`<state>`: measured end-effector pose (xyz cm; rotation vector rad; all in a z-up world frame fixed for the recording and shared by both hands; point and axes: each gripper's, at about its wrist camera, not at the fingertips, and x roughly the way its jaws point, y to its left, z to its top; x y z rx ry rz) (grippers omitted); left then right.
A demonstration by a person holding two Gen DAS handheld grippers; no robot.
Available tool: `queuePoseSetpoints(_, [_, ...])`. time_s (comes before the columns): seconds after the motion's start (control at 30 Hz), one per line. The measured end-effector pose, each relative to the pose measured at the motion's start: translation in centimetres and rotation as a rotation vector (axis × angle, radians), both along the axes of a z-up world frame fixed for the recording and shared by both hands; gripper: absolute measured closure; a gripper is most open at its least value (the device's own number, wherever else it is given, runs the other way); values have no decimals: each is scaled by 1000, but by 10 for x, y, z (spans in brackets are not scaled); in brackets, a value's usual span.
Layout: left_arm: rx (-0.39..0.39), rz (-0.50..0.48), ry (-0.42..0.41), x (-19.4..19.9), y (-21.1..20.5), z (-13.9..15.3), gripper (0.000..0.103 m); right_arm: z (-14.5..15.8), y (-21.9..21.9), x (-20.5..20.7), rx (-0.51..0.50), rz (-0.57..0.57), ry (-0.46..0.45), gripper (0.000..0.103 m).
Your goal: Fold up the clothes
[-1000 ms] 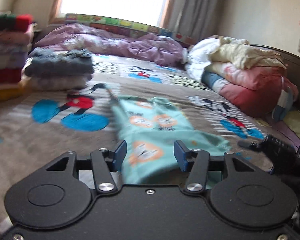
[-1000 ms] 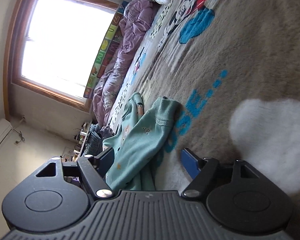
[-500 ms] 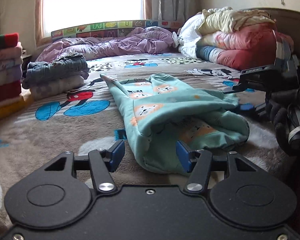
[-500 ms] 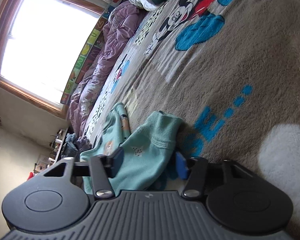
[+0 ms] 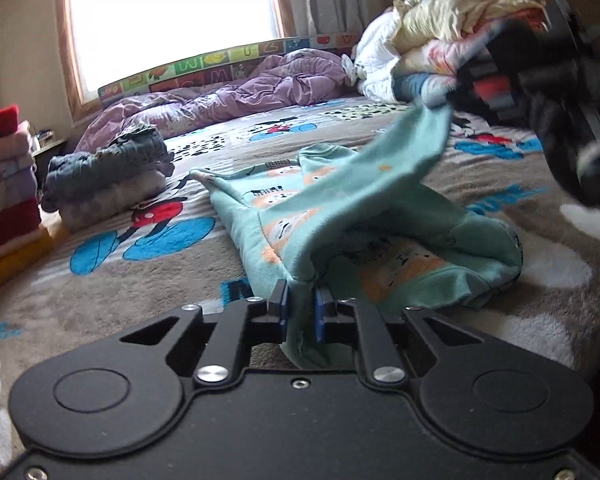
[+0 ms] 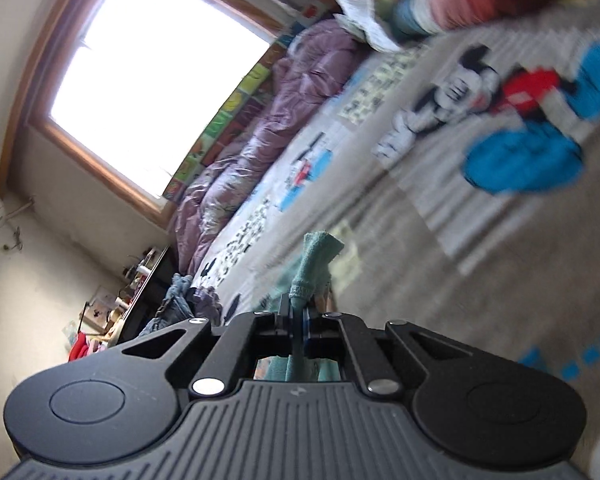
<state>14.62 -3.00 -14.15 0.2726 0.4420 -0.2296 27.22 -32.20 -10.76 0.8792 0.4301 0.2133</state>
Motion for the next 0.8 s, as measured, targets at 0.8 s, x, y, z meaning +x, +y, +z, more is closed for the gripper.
queuePoseSetpoints(0.8, [-215,-45,44,-4,51,31,83,-39,-35,-11,14,-50,44,97])
